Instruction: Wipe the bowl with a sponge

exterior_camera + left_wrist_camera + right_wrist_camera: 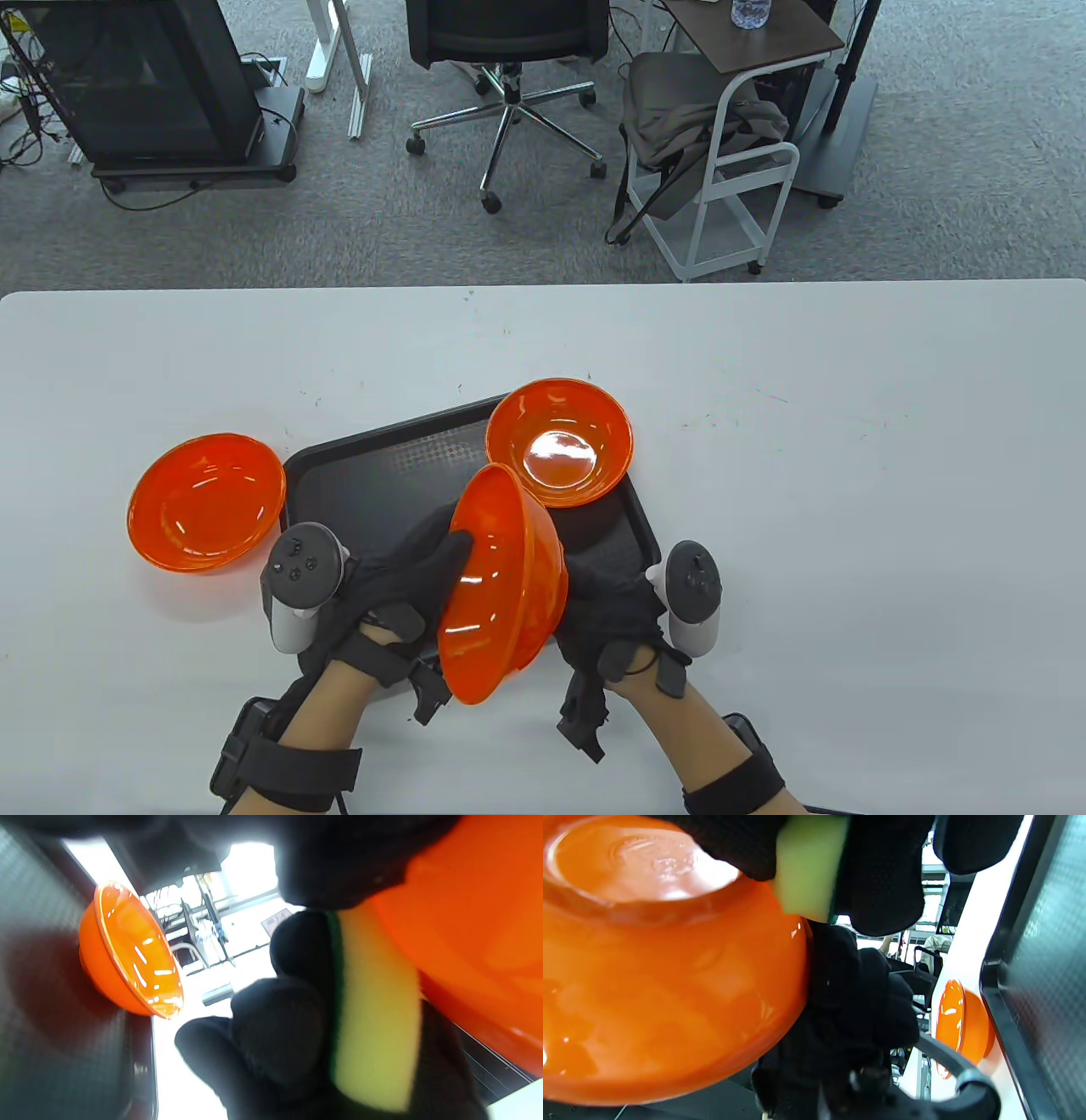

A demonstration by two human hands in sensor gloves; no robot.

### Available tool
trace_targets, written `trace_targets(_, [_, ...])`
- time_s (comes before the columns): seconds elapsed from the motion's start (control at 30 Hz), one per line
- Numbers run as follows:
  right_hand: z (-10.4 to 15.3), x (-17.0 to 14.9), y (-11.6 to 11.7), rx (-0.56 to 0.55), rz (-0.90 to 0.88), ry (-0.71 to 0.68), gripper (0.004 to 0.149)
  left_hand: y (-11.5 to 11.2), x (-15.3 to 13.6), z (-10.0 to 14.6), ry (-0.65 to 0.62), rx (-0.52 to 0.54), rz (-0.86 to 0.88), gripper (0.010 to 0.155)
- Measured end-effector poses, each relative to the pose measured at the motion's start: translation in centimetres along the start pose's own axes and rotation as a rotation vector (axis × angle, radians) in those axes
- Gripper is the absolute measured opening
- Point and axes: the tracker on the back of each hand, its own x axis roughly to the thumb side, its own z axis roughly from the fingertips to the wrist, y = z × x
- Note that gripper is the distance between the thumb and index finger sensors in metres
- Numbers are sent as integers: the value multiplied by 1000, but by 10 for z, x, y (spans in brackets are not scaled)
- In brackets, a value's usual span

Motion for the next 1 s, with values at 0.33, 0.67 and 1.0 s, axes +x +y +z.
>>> trace_targets(0.33, [-3,-2,17,133,-53,39,54,24,-3,6,38,198,-50,58])
trace_targets(0.67, [-3,6,11,115,-71,8,55,58,-11,17,100,426,-158,55])
trace_targets(1.0, [3,26,-16,-72,118,-139,53,69,-23,19,206,423,-238,54])
